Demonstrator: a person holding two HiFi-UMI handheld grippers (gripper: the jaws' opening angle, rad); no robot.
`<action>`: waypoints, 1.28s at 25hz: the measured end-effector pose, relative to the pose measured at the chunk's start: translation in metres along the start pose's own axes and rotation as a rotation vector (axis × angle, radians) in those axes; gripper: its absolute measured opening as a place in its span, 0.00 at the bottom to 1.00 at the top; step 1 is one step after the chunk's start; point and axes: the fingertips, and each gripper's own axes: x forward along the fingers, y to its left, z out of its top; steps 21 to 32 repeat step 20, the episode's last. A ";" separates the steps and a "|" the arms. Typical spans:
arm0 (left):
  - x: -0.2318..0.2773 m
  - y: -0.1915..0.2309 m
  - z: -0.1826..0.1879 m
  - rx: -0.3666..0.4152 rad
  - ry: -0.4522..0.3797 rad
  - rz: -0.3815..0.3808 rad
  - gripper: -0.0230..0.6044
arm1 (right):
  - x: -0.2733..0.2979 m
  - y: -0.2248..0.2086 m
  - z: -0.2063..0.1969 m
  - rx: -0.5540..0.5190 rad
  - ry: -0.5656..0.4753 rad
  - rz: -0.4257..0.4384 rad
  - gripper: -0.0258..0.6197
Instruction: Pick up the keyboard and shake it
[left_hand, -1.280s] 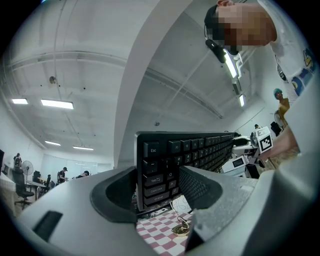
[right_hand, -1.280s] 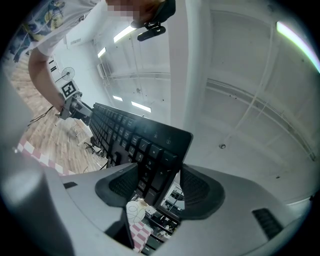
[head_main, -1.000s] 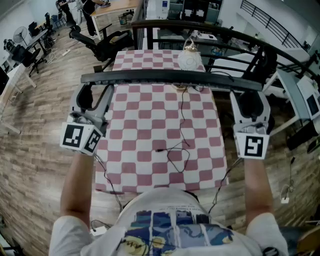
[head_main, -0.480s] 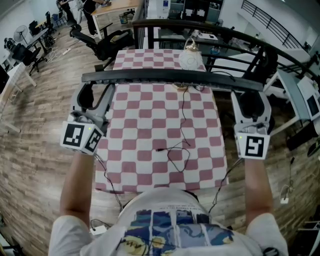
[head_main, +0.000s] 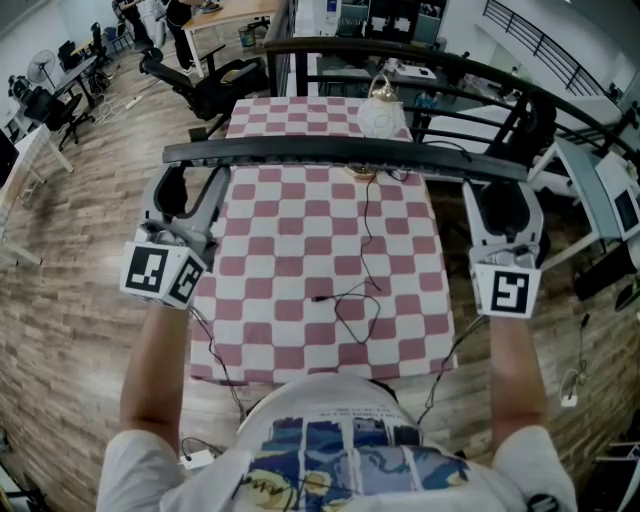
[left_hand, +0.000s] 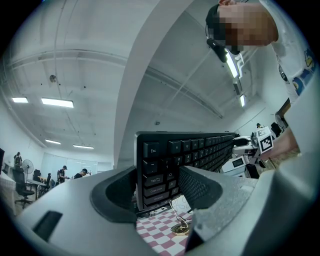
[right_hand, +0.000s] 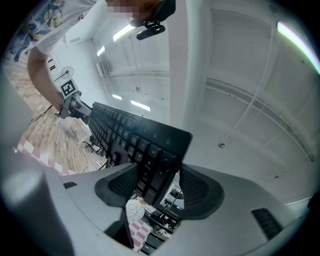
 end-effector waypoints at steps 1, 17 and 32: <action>0.000 0.000 -0.001 0.000 0.001 0.000 0.44 | 0.000 0.001 0.000 -0.001 0.000 0.001 0.44; 0.004 -0.004 -0.003 0.000 0.006 0.002 0.44 | 0.000 -0.002 -0.006 -0.009 0.003 0.002 0.44; 0.006 -0.006 -0.004 0.001 0.006 0.001 0.44 | 0.000 -0.004 -0.010 0.001 0.012 0.000 0.44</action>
